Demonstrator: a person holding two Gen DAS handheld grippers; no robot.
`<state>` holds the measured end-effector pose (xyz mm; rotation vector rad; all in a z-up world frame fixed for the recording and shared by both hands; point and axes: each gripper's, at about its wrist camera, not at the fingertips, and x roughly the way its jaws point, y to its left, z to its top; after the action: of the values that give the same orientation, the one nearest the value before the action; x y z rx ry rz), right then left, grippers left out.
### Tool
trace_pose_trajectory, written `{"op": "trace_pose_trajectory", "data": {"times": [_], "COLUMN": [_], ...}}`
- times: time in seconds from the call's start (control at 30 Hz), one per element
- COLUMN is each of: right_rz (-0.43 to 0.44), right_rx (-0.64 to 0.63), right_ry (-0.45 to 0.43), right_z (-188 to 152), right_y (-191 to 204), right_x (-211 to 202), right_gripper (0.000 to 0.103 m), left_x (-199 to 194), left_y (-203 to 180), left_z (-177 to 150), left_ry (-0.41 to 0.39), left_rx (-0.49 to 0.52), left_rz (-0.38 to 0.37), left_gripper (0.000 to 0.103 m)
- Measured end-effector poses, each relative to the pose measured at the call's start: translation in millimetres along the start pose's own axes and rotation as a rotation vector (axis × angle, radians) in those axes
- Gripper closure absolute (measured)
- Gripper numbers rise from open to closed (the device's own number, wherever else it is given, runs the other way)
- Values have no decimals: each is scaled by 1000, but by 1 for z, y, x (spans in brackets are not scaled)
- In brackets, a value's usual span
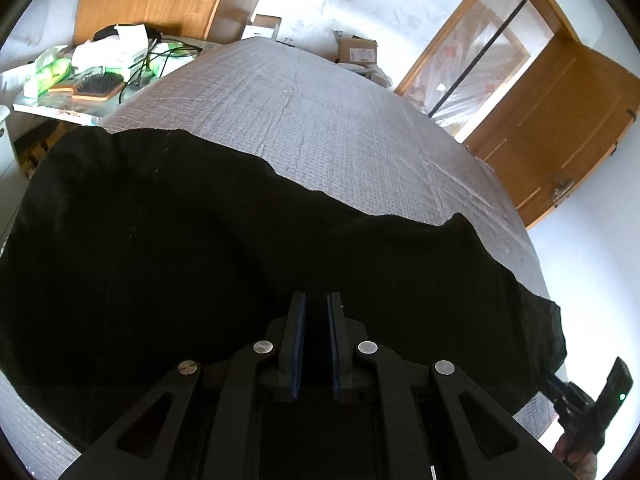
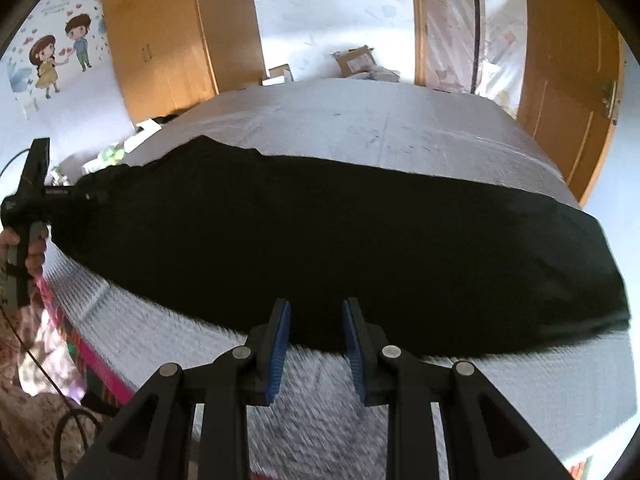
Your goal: Fold clothes
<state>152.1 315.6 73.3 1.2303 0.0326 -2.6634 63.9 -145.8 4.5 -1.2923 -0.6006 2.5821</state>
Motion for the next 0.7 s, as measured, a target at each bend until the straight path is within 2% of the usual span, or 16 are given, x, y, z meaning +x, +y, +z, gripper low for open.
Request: {"op": "trace_pose_trajectory", "data": {"times": [0.13,0.27,0.33,0.47,0.7], "right_rz": [-4,9,-31,-61,-80], "right_rx": [1,37,51,134,141], "right_ry": [12,-71,-91,-26,-56], "right_z": [0,17,22,5,-6], "right_y": [-2,-9,-14,-36,-48], "right_x": [-5,-13,-9,7,-20], "right_gripper": [77,77,77,78,79], "left_x": [0,-1,0,-1,-1], "left_y": [0,-2,-2,-1,-3], "left_z": [-1,-3,-3,-4,-4], "left_ry": [-7,-10,-14,-16,-17], "left_rx": [-5,-5,-9,-14,-10], "left_rz": [3,9,11,7,18], "left_gripper": [92,92,93,92,92]}}
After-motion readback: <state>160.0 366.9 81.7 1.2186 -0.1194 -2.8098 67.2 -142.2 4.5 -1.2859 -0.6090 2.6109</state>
